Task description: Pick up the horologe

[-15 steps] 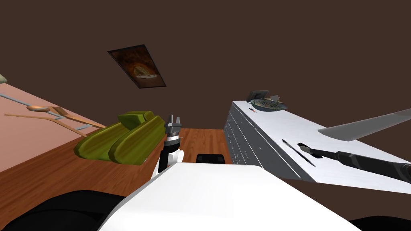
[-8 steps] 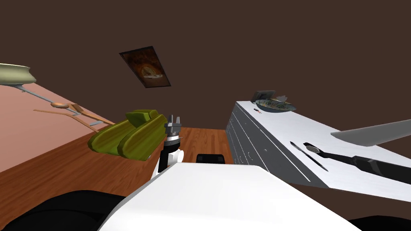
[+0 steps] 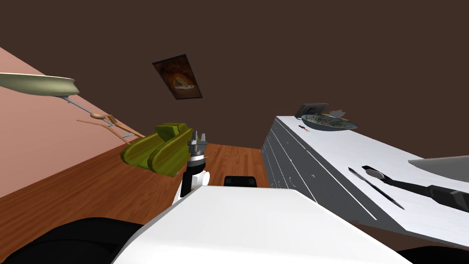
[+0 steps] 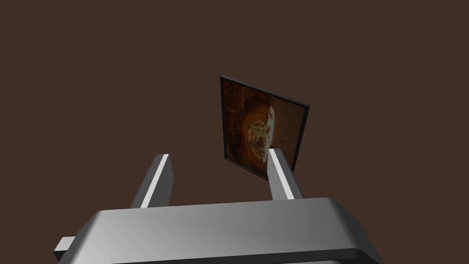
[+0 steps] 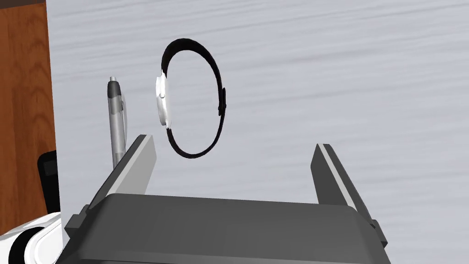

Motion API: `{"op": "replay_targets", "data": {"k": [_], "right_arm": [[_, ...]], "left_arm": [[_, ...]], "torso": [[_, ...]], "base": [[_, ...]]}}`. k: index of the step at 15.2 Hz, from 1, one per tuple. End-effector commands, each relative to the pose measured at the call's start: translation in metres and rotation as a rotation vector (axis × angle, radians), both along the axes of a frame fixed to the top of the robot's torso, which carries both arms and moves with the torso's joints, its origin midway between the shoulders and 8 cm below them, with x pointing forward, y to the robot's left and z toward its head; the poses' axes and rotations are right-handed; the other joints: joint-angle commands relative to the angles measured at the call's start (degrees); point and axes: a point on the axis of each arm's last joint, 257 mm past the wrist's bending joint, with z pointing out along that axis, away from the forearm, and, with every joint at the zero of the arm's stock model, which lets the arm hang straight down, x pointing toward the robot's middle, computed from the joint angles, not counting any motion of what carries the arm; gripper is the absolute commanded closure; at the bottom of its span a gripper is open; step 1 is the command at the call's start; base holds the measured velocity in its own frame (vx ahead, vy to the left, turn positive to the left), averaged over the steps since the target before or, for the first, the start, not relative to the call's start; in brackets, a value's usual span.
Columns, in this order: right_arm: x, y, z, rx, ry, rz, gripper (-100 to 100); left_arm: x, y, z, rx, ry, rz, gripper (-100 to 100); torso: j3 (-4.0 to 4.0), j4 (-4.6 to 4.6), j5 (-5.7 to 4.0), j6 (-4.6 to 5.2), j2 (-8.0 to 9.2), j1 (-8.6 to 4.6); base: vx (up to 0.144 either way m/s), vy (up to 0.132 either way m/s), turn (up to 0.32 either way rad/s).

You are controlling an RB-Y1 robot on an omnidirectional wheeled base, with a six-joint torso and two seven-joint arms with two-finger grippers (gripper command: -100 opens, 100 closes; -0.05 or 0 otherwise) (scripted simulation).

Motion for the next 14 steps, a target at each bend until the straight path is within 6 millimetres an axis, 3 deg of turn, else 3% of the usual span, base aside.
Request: {"op": "replay_targets", "data": {"k": [1, 5, 6, 8, 11, 12, 13, 14], "right_arm": [[-0.006, -0.008, 0.000, -0.012, 0.000, 0.007, -100], [-0.030, -0.027, -0.007, 0.009, 0.004, -0.075, -100], [-0.018, -0.027, 0.003, -0.001, -0.018, -0.026, -100], [-0.030, -0.035, -0.001, -0.010, -0.012, -0.040, -100], [-0.051, -0.048, -0.007, 0.008, -0.010, -0.107, -100], [-0.053, -0.049, -0.008, 0.010, -0.010, -0.114, -100], [-0.040, -0.049, 0.004, 0.000, -0.037, -0.065, -100], [-0.045, -0.052, 0.002, -0.002, -0.035, -0.073, -100]], "left_arm": [[0.000, 0.000, 0.000, 0.000, 0.000, 0.000, 0], [0.000, 0.000, 0.000, 0.000, 0.000, 0.000, 0], [0.000, 0.000, 0.000, 0.000, 0.000, 0.000, 0], [0.000, 0.000, 0.000, 0.000, 0.000, 0.000, 0], [0.000, 0.000, 0.000, 0.000, 0.000, 0.000, 0], [0.000, 0.000, 0.000, 0.000, 0.000, 0.000, 0], [0.000, 0.000, 0.000, 0.000, 0.000, 0.000, 0], [0.000, 0.000, 0.000, 0.000, 0.000, 0.000, 0]], "torso": [[0.00, 0.00, 0.00, 0.00, 0.00, 0.00], [0.03, 0.02, -0.02, 0.13, 0.04, -0.19], [0.03, 0.02, -0.05, 0.12, 0.03, -0.27], [0.01, 0.01, 0.00, 0.00, 0.01, 0.01], [0.03, 0.02, 0.00, 0.14, 0.03, -0.10], [0.03, 0.02, -0.02, 0.14, 0.04, -0.19], [0.03, 0.02, -0.04, 0.12, 0.04, -0.27], [0.02, 0.01, -0.03, -0.02, 0.02, -0.12]], "base": [[-0.020, 0.093, 0.126], [-0.005, 0.029, -0.019], [-0.023, 0.071, 0.264], [-0.017, 0.107, 0.234], [-0.004, 0.038, -0.035], [0.000, 0.000, 0.000], [-0.017, 0.077, 0.288], [-0.024, 0.129, 0.319]]}}
